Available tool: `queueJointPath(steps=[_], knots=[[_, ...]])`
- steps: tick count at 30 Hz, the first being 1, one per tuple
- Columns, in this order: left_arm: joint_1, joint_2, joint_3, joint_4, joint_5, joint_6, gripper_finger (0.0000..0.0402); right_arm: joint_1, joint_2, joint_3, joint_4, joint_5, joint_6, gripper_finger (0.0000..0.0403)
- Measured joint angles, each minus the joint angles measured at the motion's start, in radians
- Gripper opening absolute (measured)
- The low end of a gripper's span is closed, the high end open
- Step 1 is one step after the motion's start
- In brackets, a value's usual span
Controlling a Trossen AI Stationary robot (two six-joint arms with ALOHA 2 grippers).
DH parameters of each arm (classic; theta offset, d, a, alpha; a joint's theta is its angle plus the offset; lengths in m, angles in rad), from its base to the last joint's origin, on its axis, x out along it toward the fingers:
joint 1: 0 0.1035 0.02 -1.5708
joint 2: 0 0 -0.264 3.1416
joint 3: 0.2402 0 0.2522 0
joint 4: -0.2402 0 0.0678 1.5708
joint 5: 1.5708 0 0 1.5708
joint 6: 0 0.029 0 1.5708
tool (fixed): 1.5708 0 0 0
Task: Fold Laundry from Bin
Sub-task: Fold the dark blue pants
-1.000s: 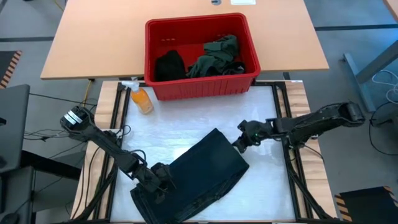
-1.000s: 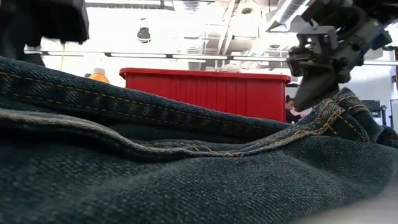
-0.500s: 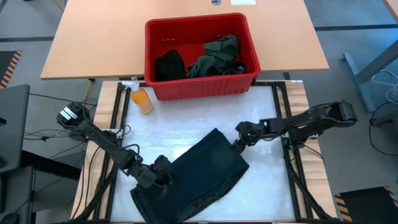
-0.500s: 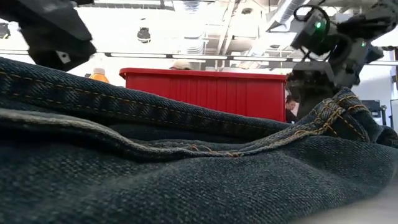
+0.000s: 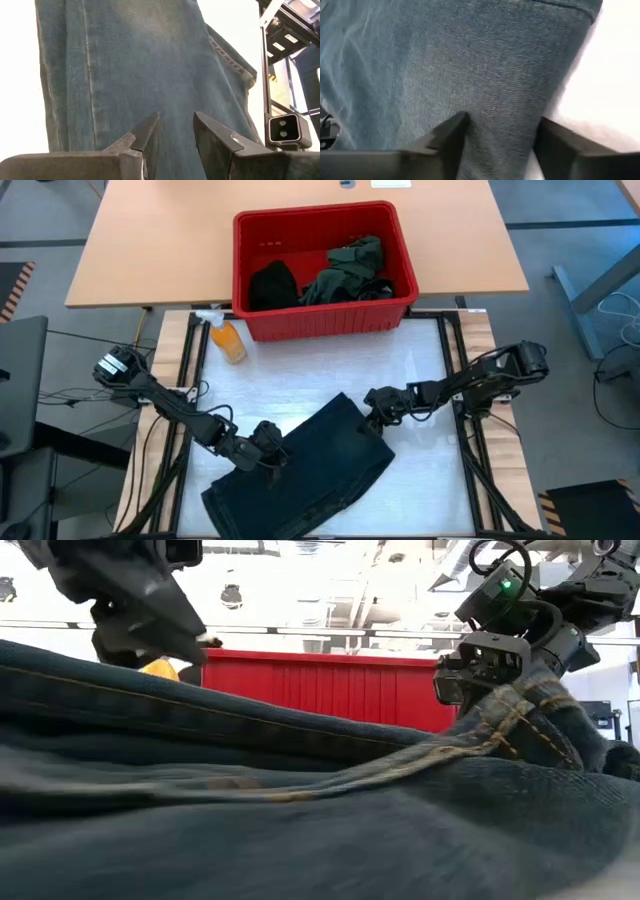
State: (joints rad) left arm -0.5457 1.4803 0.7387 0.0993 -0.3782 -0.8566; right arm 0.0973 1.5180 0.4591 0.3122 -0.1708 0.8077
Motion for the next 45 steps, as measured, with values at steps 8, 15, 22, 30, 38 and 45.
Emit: queueJointPath(steps=[8, 15, 22, 30, 38, 45], knots=[[0.018, 0.207, 0.0, 0.295, 0.069, 0.027, 0.0096, -0.055, -0.112, 0.024, -0.05, -0.054, -0.001, 0.0032], [0.116, 0.237, 0.001, 0.419, 0.138, 0.131, 0.0079, -0.159, -0.35, 0.212, -0.629, -0.052, -0.207, 0.0032], [0.229, 0.23, 0.009, 0.536, 0.228, 0.233, 0.0071, -0.233, -0.456, 0.544, -1.199, 0.064, -0.367, 0.0032], [0.305, 0.269, 0.168, 0.426, 0.243, 0.351, 0.0071, -0.235, -0.437, 0.827, -1.408, 0.15, -0.367, 0.0032], [0.351, 0.407, 0.319, 0.3, 0.253, 0.34, 0.007, -0.154, -0.345, 0.965, -1.431, 0.152, -0.232, 0.0032], [0.383, 0.549, 0.453, 0.322, 0.198, 0.479, 0.0053, -0.072, -0.202, 0.992, -1.432, 0.151, -0.18, 0.0033]])
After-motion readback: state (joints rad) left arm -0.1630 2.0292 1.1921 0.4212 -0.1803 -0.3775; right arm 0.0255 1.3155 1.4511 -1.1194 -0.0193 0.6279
